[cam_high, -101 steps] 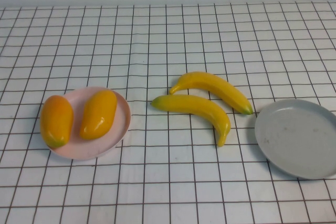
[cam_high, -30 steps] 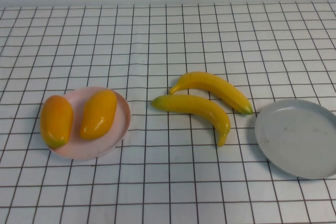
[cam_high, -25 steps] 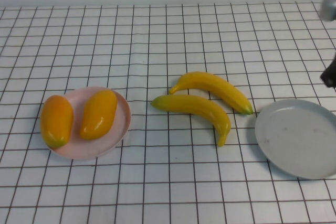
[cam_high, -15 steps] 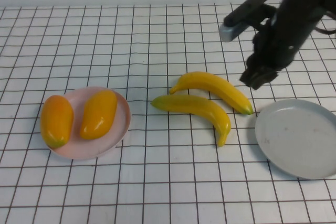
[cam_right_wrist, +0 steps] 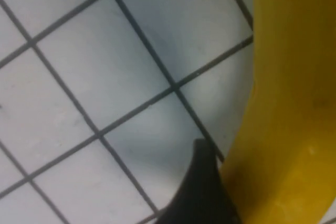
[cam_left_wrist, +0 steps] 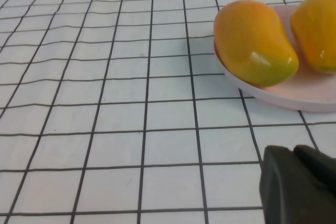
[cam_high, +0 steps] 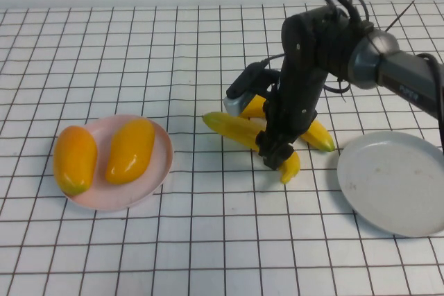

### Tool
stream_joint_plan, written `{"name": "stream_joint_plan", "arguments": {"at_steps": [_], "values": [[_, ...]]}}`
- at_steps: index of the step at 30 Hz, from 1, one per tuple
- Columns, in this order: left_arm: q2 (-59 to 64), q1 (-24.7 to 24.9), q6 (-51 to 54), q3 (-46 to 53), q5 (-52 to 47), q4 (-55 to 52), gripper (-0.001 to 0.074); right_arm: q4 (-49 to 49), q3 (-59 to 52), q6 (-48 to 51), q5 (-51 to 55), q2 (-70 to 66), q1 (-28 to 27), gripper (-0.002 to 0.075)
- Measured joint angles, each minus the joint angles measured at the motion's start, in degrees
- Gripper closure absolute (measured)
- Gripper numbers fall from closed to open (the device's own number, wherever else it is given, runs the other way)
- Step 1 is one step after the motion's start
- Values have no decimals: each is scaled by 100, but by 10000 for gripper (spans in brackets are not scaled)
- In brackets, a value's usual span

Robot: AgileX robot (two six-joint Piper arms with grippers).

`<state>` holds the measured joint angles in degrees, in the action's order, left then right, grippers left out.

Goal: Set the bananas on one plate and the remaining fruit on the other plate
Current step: Put another type of fruit in the right plate

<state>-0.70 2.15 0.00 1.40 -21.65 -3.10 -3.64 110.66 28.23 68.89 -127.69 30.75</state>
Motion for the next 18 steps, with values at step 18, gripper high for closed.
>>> {"name": "stream_joint_plan", "arguments": {"at_steps": [18], "values": [[0, 0, 0, 0, 0, -13, 738, 445, -312, -1711, 102, 1572, -265, 403]]}}
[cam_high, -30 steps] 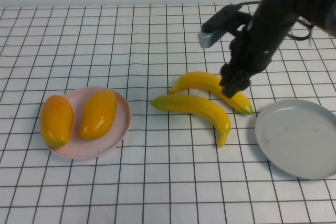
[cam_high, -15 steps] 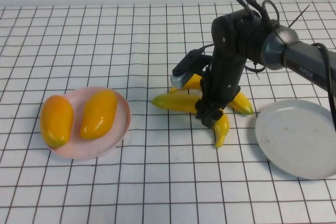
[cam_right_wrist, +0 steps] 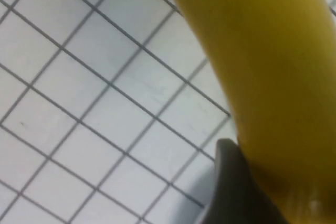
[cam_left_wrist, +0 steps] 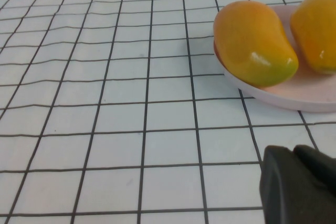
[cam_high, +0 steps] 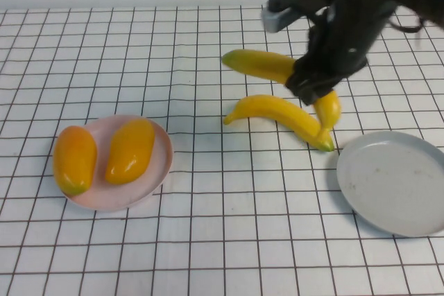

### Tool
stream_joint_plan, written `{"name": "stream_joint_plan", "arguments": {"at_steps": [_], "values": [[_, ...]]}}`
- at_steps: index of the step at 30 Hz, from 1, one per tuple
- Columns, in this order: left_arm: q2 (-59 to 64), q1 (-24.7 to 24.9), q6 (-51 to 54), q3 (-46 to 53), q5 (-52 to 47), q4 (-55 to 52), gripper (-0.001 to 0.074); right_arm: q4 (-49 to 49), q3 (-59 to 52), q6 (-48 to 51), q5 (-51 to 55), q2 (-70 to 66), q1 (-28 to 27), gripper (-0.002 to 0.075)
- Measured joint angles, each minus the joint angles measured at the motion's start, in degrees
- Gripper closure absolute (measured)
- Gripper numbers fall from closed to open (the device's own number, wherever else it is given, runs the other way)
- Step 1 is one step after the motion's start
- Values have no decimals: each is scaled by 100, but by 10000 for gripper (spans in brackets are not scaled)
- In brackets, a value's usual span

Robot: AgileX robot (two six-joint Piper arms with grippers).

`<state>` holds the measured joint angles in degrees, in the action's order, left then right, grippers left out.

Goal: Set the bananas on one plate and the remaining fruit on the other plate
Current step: Put another type of fruit in the right plate

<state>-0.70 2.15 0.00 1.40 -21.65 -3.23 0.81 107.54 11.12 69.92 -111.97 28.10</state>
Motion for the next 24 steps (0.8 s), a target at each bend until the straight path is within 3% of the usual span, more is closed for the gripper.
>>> {"name": "stream_joint_plan", "arguments": {"at_steps": [5, 12, 21, 24], "values": [[0, 0, 0, 0, 0, 0, 738, 88, -1891, -444, -38, 1347, -849, 403], [0, 0, 0, 0, 0, 0, 738, 156, -4180, -750, -1211, 2385, -1786, 403], [0, 0, 0, 0, 0, 0, 738, 427, -4547, -761, -2300, 1664, -1895, 402], [0, 0, 0, 0, 0, 0, 738, 427, -4547, -783, -2507, 1403, -1895, 347]]}}
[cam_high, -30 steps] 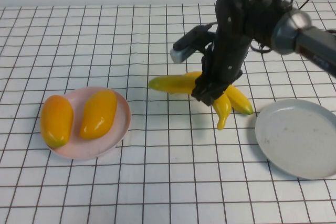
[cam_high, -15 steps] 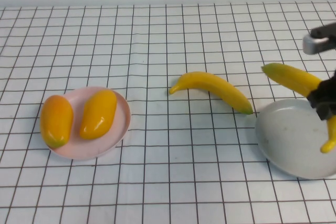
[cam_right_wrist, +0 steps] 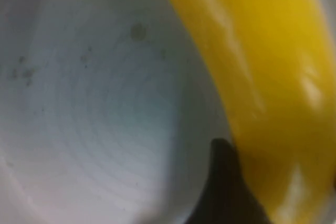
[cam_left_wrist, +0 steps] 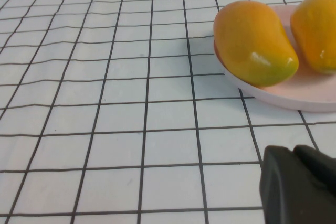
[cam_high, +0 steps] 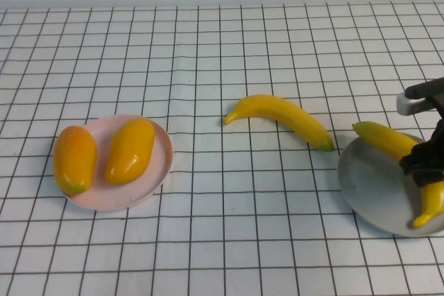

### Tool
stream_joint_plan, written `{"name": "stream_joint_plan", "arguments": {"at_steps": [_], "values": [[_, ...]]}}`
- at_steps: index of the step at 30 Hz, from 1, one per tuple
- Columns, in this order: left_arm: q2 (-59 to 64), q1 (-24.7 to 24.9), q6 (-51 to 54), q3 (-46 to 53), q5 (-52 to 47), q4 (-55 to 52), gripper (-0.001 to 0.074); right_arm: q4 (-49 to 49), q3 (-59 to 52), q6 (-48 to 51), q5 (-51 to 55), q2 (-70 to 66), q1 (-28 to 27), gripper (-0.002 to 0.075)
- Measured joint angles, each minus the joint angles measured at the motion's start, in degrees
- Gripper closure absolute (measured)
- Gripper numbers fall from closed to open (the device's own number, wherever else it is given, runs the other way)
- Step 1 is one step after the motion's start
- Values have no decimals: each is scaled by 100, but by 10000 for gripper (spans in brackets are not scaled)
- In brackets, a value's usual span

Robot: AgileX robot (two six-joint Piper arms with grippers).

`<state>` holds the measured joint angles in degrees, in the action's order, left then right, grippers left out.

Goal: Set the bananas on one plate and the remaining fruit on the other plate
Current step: Put another type of fruit in the right plate

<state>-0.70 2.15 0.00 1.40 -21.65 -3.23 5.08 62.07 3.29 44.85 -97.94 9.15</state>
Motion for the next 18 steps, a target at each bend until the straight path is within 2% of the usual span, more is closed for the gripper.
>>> {"name": "stream_joint_plan", "arguments": {"at_steps": [3, 9, 18], "values": [[0, 0, 0, 0, 0, 0, 738, -70, 178, -11, 182, -122, 0, 290], [0, 0, 0, 0, 0, 0, 738, -176, 1385, 141, 1222, -154, 103, 279], [0, 0, 0, 0, 0, 0, 738, -721, 2989, 1730, 1528, -584, 1044, 279]]}}
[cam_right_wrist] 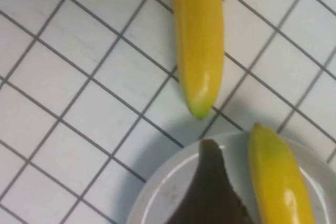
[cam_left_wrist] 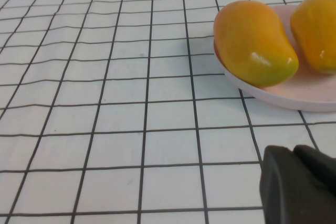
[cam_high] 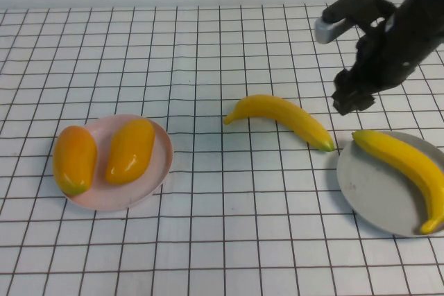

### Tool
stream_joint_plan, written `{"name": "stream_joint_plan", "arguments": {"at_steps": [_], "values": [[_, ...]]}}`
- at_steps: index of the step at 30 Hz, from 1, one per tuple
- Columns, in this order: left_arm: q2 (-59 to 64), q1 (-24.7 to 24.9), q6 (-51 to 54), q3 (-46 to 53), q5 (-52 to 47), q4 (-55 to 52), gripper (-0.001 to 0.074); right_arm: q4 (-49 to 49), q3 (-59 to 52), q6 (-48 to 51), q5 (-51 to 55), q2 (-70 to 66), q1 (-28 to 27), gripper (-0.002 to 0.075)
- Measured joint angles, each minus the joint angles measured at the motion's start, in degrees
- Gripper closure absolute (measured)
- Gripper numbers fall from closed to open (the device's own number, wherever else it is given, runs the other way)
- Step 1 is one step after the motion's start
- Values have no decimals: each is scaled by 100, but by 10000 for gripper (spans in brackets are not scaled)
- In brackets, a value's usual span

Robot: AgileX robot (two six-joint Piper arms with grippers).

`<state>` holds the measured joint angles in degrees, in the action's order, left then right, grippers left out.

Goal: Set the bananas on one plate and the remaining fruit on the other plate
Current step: Put another type of fruit in the right plate

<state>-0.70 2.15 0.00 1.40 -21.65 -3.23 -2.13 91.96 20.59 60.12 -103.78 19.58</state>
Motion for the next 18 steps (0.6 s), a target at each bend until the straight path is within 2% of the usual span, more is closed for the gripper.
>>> {"name": "stream_joint_plan", "arguments": {"at_steps": [8, 18], "values": [[0, 0, 0, 0, 0, 0, 738, -13, 999, 405, 141, -1473, 289, 279], [0, 0, 0, 0, 0, 0, 738, -230, 2307, 487, 264, -2648, 344, 281]]}}
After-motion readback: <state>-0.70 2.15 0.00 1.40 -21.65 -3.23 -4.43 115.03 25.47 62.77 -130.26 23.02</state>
